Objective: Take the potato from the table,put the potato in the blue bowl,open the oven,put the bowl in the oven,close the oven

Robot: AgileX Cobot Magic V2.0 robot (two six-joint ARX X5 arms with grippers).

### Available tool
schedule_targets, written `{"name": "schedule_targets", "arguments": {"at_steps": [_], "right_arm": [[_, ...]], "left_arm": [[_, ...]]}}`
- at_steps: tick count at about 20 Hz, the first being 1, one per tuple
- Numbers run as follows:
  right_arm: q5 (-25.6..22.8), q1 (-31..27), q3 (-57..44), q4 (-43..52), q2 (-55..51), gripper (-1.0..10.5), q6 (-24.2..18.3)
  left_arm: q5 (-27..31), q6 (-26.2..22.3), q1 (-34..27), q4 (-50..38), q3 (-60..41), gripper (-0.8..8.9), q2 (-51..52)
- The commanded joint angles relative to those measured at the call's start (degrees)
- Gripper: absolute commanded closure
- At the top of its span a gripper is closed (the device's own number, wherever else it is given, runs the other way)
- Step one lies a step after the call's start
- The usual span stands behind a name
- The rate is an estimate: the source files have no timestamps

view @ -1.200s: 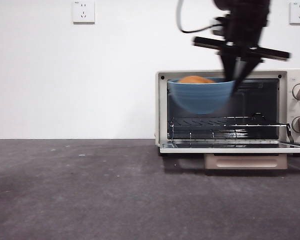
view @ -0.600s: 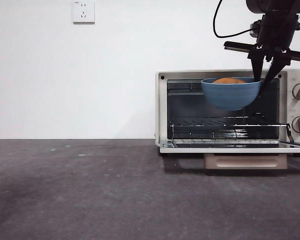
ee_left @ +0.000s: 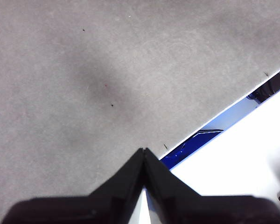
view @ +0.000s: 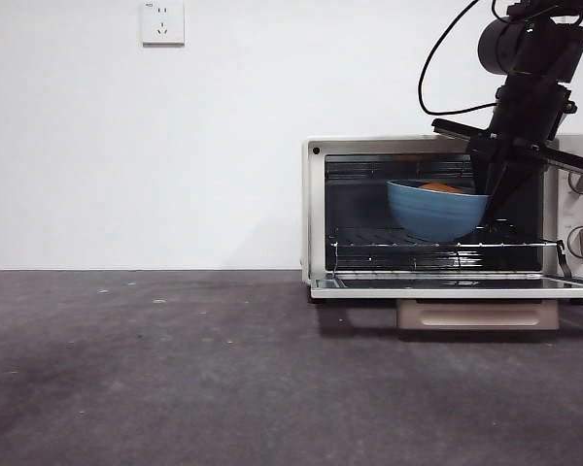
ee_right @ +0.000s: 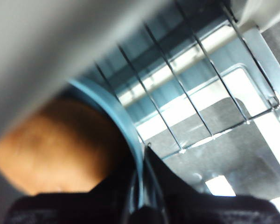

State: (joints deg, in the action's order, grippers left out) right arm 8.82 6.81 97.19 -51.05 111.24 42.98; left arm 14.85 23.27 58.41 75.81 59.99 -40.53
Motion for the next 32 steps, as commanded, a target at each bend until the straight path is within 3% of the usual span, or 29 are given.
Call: {"name": "schedule_targets", "arguments": {"at_steps": [1,3,5,9,17,24,28,32], "right_arm": [[0.87,-0.68,-0.37,0.13,1.66,9.6,1.77],[1.27,-0.9,-0.37,0.04,1.66,9.0,1.25],[1.73,-0.9,-0.37,0.15,1.66,7.5,1.09],[1.68,-0.9,1.22,0.26,1.62,6.9,-0.68],[-2.32,-0.83,12.26,-8.22,0.96,6.9,-7.08],[-2.19,-0.81,19.34,-11.61,0.15,6.9,-10.8],[-2.54,-0.76,23.28,-14.51,-1.7,6.9,-16.35],[-5.27,-0.76,27.17,-18.08,-6.21,7.0,-23.96]], "left_arm": [[0.22,0.61,0.15,-0.22,-0.33,8.19,0.04],[0.22,0.59,0.15,-0.22,-0.33,8.19,0.04],[0.22,0.59,0.15,-0.22,-0.33,8.19,0.04],[0.22,0.57,0.15,-0.22,-0.33,8.19,0.04],[0.28,0.09,0.15,-0.22,-0.33,8.19,0.04],[1.73,0.09,0.15,-0.22,-0.33,8.19,0.04],[1.68,-0.02,0.15,-1.36,-0.33,8.19,-0.22],[-0.17,-2.82,0.13,-9.31,-0.33,8.19,-0.72]]}}
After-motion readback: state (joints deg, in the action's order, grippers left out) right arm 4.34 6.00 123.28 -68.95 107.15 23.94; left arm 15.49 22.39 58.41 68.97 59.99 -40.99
